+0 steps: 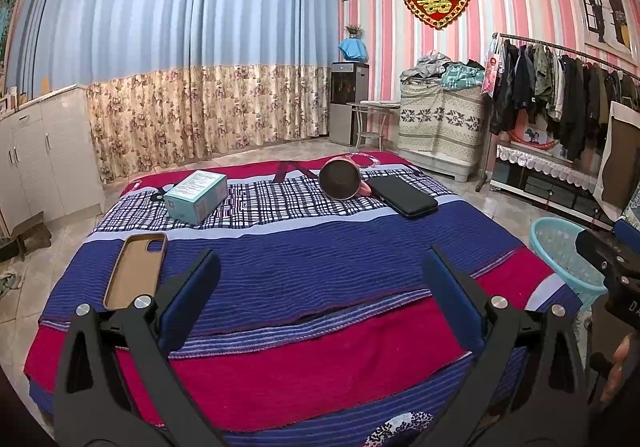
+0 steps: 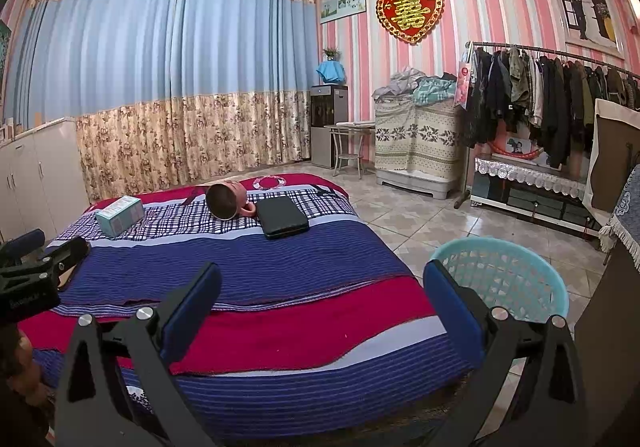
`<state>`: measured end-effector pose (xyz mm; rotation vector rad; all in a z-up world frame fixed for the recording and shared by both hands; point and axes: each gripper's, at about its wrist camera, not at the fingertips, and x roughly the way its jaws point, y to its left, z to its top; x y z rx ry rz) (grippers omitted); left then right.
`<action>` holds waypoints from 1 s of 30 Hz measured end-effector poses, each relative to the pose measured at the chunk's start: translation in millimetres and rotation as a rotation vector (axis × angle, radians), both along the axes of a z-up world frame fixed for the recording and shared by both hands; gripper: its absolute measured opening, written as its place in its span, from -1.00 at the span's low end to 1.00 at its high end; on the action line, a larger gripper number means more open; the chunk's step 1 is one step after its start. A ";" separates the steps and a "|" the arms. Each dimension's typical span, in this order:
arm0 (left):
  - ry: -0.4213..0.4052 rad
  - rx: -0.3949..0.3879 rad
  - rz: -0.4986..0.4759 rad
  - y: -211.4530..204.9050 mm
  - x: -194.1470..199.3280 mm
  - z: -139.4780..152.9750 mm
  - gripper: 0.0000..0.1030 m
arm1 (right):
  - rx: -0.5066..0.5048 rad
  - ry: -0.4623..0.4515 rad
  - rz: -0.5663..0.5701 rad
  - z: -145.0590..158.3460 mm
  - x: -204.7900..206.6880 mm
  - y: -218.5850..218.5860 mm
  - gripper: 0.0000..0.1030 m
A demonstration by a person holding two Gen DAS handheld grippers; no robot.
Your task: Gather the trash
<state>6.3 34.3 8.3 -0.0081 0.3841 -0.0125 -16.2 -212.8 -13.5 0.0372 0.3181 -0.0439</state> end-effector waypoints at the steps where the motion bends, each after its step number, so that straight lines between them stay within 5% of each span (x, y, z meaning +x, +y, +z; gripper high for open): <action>1: -0.003 0.003 0.000 -0.8 -0.1 -0.1 0.89 | 0.000 0.000 0.000 0.3 -0.2 -0.2 0.91; 30: -0.018 0.015 -0.006 -1.5 -1.1 -1.5 0.89 | 0.000 -0.001 0.000 -1.0 -0.3 0.1 0.91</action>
